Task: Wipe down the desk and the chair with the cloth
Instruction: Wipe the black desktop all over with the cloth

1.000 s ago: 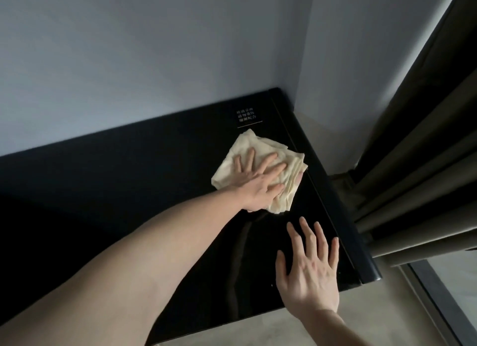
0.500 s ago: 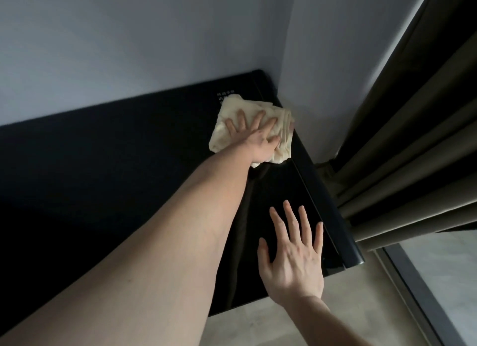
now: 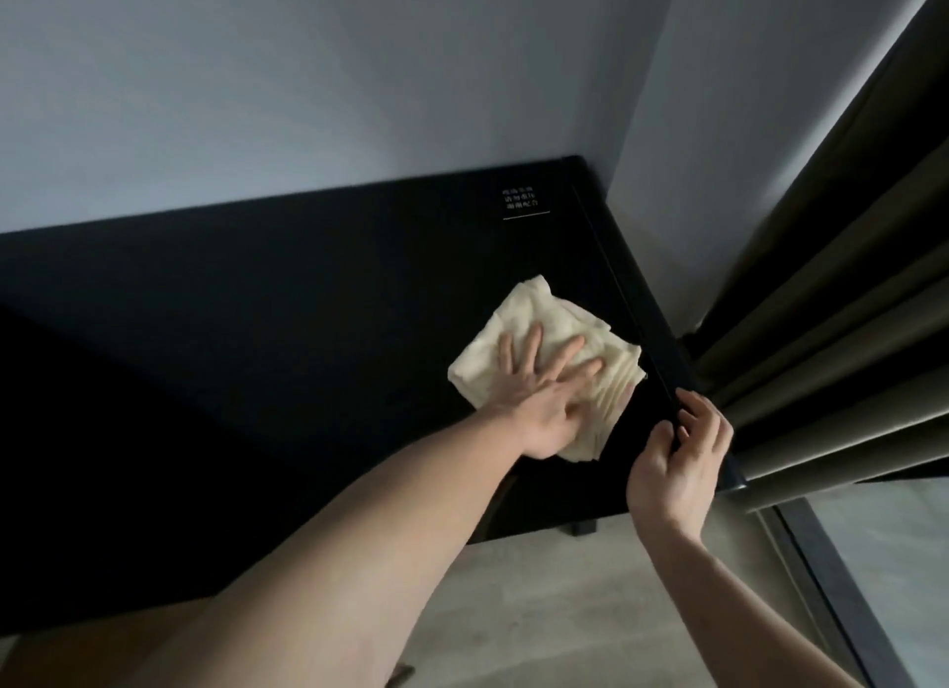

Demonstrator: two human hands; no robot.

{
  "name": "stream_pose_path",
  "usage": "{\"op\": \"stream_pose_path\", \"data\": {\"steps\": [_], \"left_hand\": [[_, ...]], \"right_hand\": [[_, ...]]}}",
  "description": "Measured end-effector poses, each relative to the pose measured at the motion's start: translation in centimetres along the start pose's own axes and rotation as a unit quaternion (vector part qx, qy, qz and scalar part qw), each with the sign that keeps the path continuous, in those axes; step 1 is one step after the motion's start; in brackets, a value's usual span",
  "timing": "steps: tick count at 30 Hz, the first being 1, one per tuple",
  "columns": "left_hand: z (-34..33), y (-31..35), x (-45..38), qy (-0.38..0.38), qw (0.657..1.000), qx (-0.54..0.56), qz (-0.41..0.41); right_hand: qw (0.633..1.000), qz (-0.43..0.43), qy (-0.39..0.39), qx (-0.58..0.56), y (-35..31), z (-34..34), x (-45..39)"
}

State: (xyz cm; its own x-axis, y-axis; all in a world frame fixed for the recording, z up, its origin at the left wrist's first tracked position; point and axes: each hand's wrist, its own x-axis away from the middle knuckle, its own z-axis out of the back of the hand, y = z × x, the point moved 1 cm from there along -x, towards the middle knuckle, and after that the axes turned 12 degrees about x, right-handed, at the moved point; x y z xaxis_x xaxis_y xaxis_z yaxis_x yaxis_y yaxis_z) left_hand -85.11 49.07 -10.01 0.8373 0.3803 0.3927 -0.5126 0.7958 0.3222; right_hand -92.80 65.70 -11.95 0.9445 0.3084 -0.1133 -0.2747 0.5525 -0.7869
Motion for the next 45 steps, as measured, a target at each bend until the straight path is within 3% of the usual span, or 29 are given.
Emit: {"op": "stream_pose_path", "data": {"steps": [3, 5, 7, 9, 12, 17, 22, 27, 29, 34, 40, 45], "left_hand": [[-1.0, 0.6, 3.3, -0.029, 0.998, 0.033, -0.036], [-0.4, 0.8, 5.6, -0.041, 0.989, 0.127, -0.060], [0.3, -0.4, 8.1, 0.018, 0.965, 0.249, -0.078], [1.0, -4.0, 11.3, 0.108, 0.955, 0.270, -0.064], [1.1, -13.5, 17.9, 0.182, 0.954, 0.235, 0.044], [-0.7, -30.7, 32.4, 0.205, 0.923, 0.143, 0.293], [-3.9, -42.6, 46.4, 0.207, 0.865, 0.141, 0.435], [-6.5, -49.5, 55.2, 0.241, 0.784, 0.187, 0.540], [-7.5, -51.2, 56.9, 0.261, 0.767, 0.198, 0.552], [-8.3, -54.1, 58.4, 0.309, 0.764, 0.205, 0.528], [-9.5, -55.2, 58.5, 0.330, 0.774, 0.174, 0.511], [-10.2, -56.2, 58.6, 0.322, 0.784, 0.156, 0.508]], "right_hand": [[0.997, 0.046, -0.035, 0.045, -0.9, 0.9, 0.2], [0.989, 0.084, -0.085, 0.087, -2.4, 0.6, 0.3], [0.971, 0.109, -0.158, 0.145, -4.0, -0.7, 0.2], [0.935, 0.120, -0.243, 0.229, -5.3, -2.7, 0.1], [0.872, 0.113, -0.280, 0.385, -7.2, -5.6, 1.5], [0.867, 0.040, -0.266, 0.419, -11.2, -8.9, 5.8], [0.854, 0.084, -0.276, 0.434, -15.6, -13.6, 11.9], [0.828, 0.173, -0.295, 0.445, -21.5, -20.4, 20.4], [0.815, 0.203, -0.309, 0.447, -24.1, -23.2, 24.1], [0.772, 0.293, -0.351, 0.441, -31.0, -29.9, 34.1], [0.725, 0.391, -0.387, 0.414, -38.1, -37.0, 45.0], [0.663, 0.493, -0.433, 0.360, -42.5, -41.7, 53.7]]}}
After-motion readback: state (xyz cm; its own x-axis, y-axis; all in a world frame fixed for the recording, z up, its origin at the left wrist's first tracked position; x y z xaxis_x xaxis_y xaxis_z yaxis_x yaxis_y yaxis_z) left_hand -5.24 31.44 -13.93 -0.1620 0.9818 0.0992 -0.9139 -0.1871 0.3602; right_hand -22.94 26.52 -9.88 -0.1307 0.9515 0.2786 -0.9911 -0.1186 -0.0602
